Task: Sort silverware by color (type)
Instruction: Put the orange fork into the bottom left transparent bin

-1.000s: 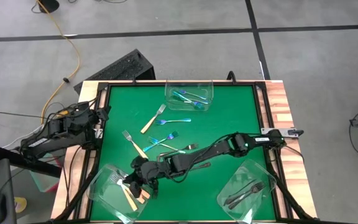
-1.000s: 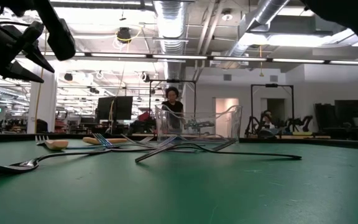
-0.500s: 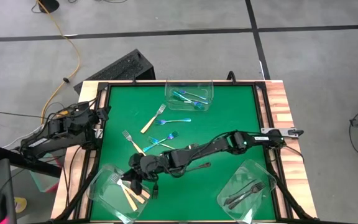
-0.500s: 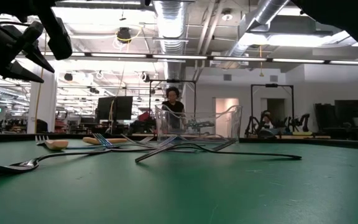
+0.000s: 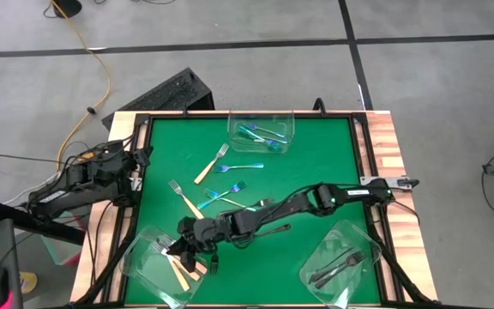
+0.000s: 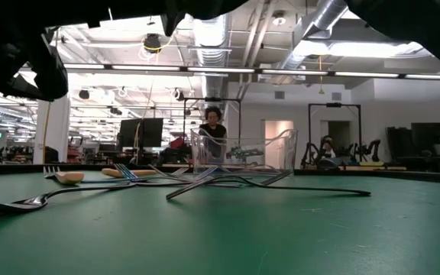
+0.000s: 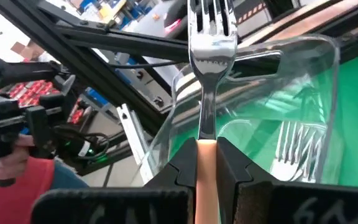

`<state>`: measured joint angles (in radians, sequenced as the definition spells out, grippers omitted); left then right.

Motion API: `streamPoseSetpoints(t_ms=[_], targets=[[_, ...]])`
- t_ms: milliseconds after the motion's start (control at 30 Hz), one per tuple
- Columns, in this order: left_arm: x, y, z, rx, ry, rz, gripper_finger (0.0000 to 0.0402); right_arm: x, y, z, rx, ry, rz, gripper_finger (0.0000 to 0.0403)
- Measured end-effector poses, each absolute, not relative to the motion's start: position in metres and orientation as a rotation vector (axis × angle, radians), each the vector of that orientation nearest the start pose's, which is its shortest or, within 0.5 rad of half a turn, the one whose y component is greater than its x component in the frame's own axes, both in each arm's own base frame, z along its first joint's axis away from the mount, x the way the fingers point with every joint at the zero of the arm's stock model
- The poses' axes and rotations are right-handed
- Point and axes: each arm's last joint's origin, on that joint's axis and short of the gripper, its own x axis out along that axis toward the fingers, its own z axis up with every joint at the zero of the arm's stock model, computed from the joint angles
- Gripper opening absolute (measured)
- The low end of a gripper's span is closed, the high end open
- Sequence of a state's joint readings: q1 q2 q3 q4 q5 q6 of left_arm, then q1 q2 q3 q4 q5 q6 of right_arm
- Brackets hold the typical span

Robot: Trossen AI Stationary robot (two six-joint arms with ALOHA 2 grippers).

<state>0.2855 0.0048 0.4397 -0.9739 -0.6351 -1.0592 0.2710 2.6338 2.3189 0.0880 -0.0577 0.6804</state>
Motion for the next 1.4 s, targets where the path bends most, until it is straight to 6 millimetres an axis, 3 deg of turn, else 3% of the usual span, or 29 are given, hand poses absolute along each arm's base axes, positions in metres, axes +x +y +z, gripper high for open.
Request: streamPoseSetpoints(t_ms=[400, 1400], targets=[[0.025, 0.025, 0.216, -0.862, 0.024, 1.086, 0.0176, 0.570, 0.163, 0.181, 0.660, 0.465, 0.237, 0.0036], [0.025, 0.025, 0.216, -0.865, 0.028, 1.081, 0.0176, 0.570, 0.163, 0.176, 0.704, 0.495, 0.215, 0.0038]])
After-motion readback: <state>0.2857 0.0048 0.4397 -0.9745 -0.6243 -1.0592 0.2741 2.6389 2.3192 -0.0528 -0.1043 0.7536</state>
